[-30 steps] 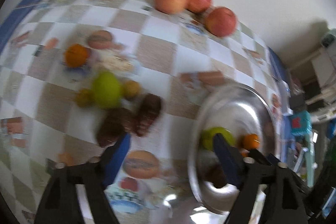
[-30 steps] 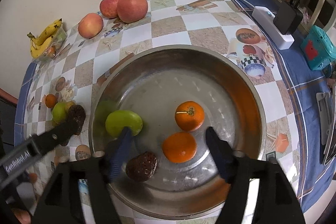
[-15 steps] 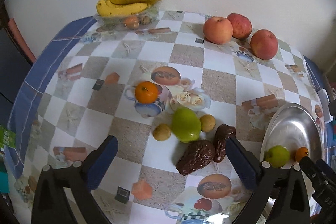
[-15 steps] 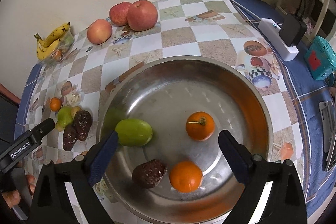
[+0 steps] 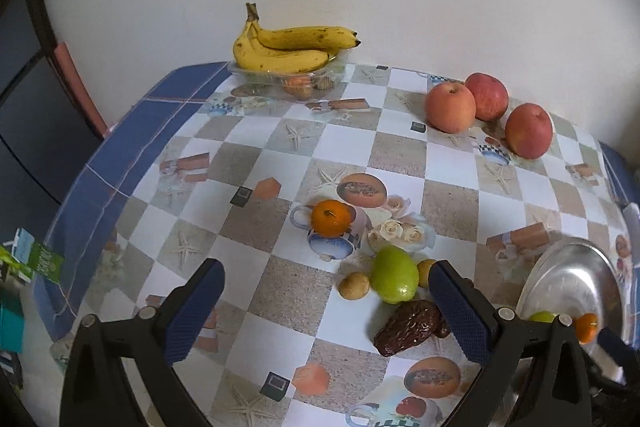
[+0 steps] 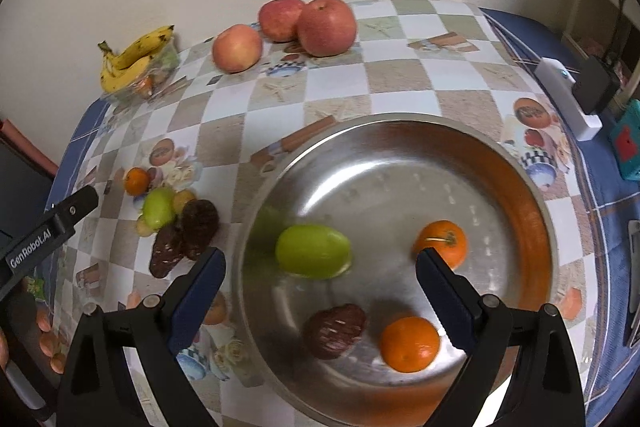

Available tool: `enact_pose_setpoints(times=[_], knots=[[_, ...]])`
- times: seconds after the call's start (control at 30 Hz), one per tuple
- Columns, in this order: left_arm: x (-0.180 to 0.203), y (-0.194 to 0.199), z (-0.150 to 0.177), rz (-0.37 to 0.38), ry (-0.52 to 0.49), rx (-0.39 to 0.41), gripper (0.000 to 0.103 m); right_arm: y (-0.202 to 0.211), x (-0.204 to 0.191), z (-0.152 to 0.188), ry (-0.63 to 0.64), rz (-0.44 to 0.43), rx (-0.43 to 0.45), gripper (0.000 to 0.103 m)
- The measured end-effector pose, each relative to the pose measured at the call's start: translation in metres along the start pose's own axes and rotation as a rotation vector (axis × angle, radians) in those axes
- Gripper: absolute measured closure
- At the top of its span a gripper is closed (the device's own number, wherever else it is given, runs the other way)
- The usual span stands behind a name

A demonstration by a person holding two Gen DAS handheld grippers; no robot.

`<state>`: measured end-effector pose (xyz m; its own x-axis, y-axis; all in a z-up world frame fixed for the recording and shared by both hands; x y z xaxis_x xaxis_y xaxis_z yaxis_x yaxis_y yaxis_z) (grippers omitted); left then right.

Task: Organize fruits
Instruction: 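Move both grippers back to the fruit pile, right gripper toward another dark date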

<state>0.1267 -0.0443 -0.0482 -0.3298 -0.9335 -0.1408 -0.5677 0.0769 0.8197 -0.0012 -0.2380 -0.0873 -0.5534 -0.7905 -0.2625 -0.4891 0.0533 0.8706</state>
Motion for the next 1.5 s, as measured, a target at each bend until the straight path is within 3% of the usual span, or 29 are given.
enact_pose_setpoints(times=[0.23,0.5,0.53,0.63,0.8,0.87,0.97,1.03,1.13,1.3,1.5], knots=[[-0.011,-0.011,0.003,0.036,-0.020,-0.026,0.000,-0.003,-0.028,0.002,0.071,0.002,-0.008,0.007],[-0.028,-0.015,-0.004,0.154,0.081,-0.009,0.000,-0.006,-0.071,-0.004,0.132,-0.026,-0.007,0.008],[-0.030,-0.014,-0.006,0.161,0.086,0.001,0.000,-0.008,-0.076,-0.005,0.136,-0.025,-0.010,0.010],[-0.031,-0.012,-0.009,0.202,0.097,-0.006,0.000,-0.015,-0.091,-0.007,0.138,-0.042,-0.022,0.033],[-0.035,-0.022,-0.009,0.237,0.167,-0.028,0.001,-0.026,-0.110,-0.008,0.131,-0.076,-0.045,0.041],[-0.032,-0.032,-0.004,0.267,0.194,-0.063,0.009,-0.035,-0.114,-0.008,0.132,-0.076,-0.058,0.047],[-0.024,-0.052,0.006,0.310,0.214,-0.133,0.026,-0.048,-0.115,-0.007,0.127,-0.063,-0.075,0.048],[-0.019,-0.064,0.015,0.335,0.228,-0.178,0.032,-0.059,-0.114,-0.004,0.120,-0.062,-0.096,0.049],[-0.013,-0.074,0.025,0.360,0.249,-0.227,0.052,-0.070,-0.111,0.000,0.108,-0.054,-0.119,0.049],[-0.005,-0.080,0.035,0.409,0.285,-0.272,0.055,-0.078,-0.108,0.001,0.091,-0.053,-0.128,0.051],[0.001,-0.089,0.041,0.461,0.334,-0.298,0.068,-0.082,-0.110,0.004,0.070,-0.077,-0.136,0.063]])
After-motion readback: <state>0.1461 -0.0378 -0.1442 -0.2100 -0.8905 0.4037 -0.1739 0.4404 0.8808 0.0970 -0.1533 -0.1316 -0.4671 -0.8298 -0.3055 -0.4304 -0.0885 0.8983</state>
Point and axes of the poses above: each gripper's, at about its wrist camera, not at the fingertips, and y roughly against the way its jaws point, x to its right, z to its underside, the point moved 9 cm from there along -y, roughly the way its jaws point, and after that the axes turned 7 degrees about -y, right-handed, at the moved point
